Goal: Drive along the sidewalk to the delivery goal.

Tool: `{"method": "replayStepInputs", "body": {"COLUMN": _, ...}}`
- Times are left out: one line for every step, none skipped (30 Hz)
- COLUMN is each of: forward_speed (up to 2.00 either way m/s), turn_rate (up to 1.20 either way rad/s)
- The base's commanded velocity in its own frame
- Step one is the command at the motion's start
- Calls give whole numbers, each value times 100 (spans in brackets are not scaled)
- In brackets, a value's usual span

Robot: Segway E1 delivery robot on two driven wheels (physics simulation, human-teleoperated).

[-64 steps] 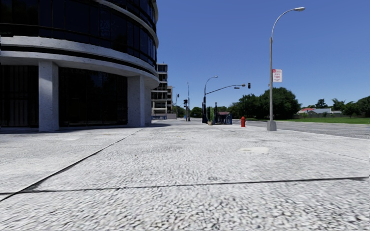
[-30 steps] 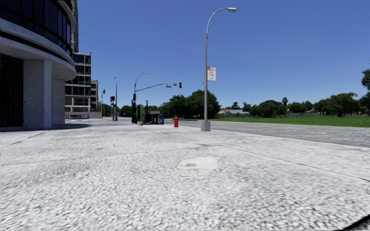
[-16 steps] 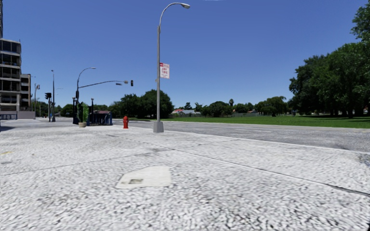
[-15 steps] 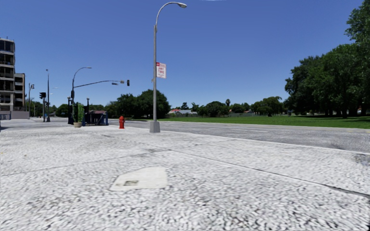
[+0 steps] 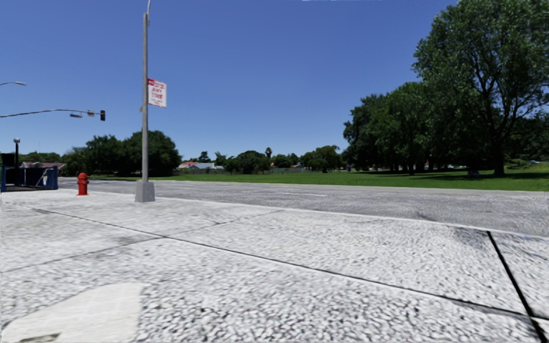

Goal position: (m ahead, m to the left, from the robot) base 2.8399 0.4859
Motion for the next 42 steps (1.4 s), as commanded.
{"method": "replayStepInputs", "body": {"forward_speed": 140, "turn_rate": 0}}
{"method": "replayStepInputs", "body": {"forward_speed": 140, "turn_rate": 0}}
{"method": "replayStepInputs", "body": {"forward_speed": 140, "turn_rate": 0}}
{"method": "replayStepInputs", "body": {"forward_speed": 140, "turn_rate": 0}}
{"method": "replayStepInputs", "body": {"forward_speed": 140, "turn_rate": 0}}
{"method": "replayStepInputs", "body": {"forward_speed": 140, "turn_rate": 0}}
{"method": "replayStepInputs", "body": {"forward_speed": 140, "turn_rate": 0}}
{"method": "replayStepInputs", "body": {"forward_speed": 140, "turn_rate": 0}}
{"method": "replayStepInputs", "body": {"forward_speed": 140, "turn_rate": 0}}
{"method": "replayStepInputs", "body": {"forward_speed": 140, "turn_rate": 0}}
{"method": "replayStepInputs", "body": {"forward_speed": 141, "turn_rate": 0}}
{"method": "replayStepInputs", "body": {"forward_speed": 141, "turn_rate": 0}}
{"method": "replayStepInputs", "body": {"forward_speed": 141, "turn_rate": 0}}
{"method": "replayStepInputs", "body": {"forward_speed": 141, "turn_rate": 0}}
{"method": "replayStepInputs", "body": {"forward_speed": 146, "turn_rate": -1}}
{"method": "replayStepInputs", "body": {"forward_speed": 146, "turn_rate": -1}}
{"method": "replayStepInputs", "body": {"forward_speed": 200, "turn_rate": -1}}
{"method": "replayStepInputs", "body": {"forward_speed": 200, "turn_rate": 0}}
{"method": "replayStepInputs", "body": {"forward_speed": 200, "turn_rate": 0}}
{"method": "replayStepInputs", "body": {"forward_speed": 200, "turn_rate": 0}}
{"method": "replayStepInputs", "body": {"forward_speed": 200, "turn_rate": 0}}
{"method": "replayStepInputs", "body": {"forward_speed": 200, "turn_rate": 0}}
{"method": "replayStepInputs", "body": {"forward_speed": 200, "turn_rate": 0}}
{"method": "replayStepInputs", "body": {"forward_speed": 200, "turn_rate": 0}}
{"method": "replayStepInputs", "body": {"forward_speed": 200, "turn_rate": 0}}
{"method": "replayStepInputs", "body": {"forward_speed": 200, "turn_rate": 0}}
{"method": "replayStepInputs", "body": {"forward_speed": 200, "turn_rate": 0}}
{"method": "replayStepInputs", "body": {"forward_speed": 200, "turn_rate": 0}}
{"method": "replayStepInputs", "body": {"forward_speed": 200, "turn_rate": 0}}
{"method": "replayStepInputs", "body": {"forward_speed": 200, "turn_rate": 0}}
{"method": "replayStepInputs", "body": {"forward_speed": 200, "turn_rate": 0}}
{"method": "replayStepInputs", "body": {"forward_speed": 200, "turn_rate": 0}}
{"method": "replayStepInputs", "body": {"forward_speed": 200, "turn_rate": 0}}
{"method": "replayStepInputs", "body": {"forward_speed": 200, "turn_rate": 0}}
{"method": "replayStepInputs", "body": {"forward_speed": 200, "turn_rate": 0}}
{"method": "replayStepInputs", "body": {"forward_speed": 200, "turn_rate": 0}}
{"method": "replayStepInputs", "body": {"forward_speed": 200, "turn_rate": 0}}
{"method": "replayStepInputs", "body": {"forward_speed": 200, "turn_rate": 0}}
{"method": "replayStepInputs", "body": {"forward_speed": 197, "turn_rate": 0}}
{"method": "replayStepInputs", "body": {"forward_speed": 197, "turn_rate": 0}}
{"method": "replayStepInputs", "body": {"forward_speed": 191, "turn_rate": 0}}
{"method": "replayStepInputs", "body": {"forward_speed": 174, "turn_rate": 15}}
